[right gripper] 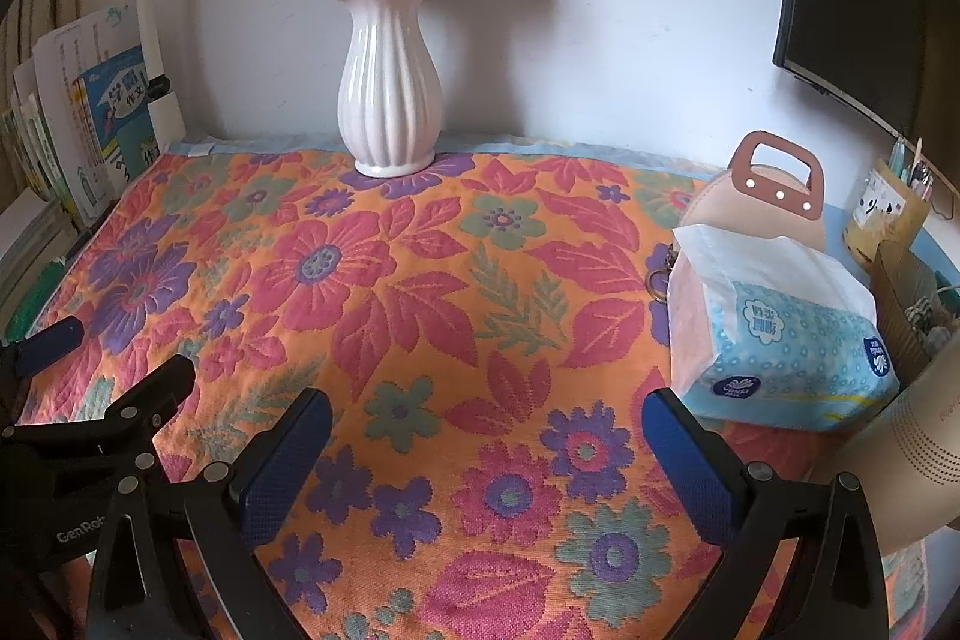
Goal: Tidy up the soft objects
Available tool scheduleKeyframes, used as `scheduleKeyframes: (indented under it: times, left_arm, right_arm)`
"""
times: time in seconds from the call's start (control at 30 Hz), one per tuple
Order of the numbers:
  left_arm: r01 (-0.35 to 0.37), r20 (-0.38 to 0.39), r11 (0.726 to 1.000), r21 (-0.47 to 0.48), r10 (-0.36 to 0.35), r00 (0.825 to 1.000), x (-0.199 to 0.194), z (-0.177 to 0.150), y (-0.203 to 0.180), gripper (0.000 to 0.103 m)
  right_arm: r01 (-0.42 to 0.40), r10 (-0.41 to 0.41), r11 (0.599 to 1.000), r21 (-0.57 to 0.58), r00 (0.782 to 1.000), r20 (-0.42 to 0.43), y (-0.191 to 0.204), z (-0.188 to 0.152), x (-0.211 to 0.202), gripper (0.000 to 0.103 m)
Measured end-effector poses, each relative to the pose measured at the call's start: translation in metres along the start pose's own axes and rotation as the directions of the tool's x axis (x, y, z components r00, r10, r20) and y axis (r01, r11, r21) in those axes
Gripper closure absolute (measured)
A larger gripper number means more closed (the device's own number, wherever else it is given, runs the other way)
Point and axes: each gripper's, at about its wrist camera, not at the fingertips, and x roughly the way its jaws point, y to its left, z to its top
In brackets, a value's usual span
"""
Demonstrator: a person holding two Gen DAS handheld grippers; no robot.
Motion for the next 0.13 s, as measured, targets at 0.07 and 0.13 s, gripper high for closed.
scheduleKeyframes:
  times: [0.07,0.13]
  left_arm:
    - [0.009,0.016,1.000,-0.004,-0.009,1.000,-0.0024,0.0002,0.0011,0.001]
    - [0.011,0.008,1.000,-0.006,-0.011,1.000,-0.0004,0.0009,0.0021,0.001]
  right_arm:
    - [-0.001,0.001,1.000,0.002,1.000,-0.001,-0.0004,-0.0001,0.0000,0.000]
    - [-0.001,0.001,1.000,0.005,1.000,-0.002,-0.0004,-0.0002,0.0000,0.000]
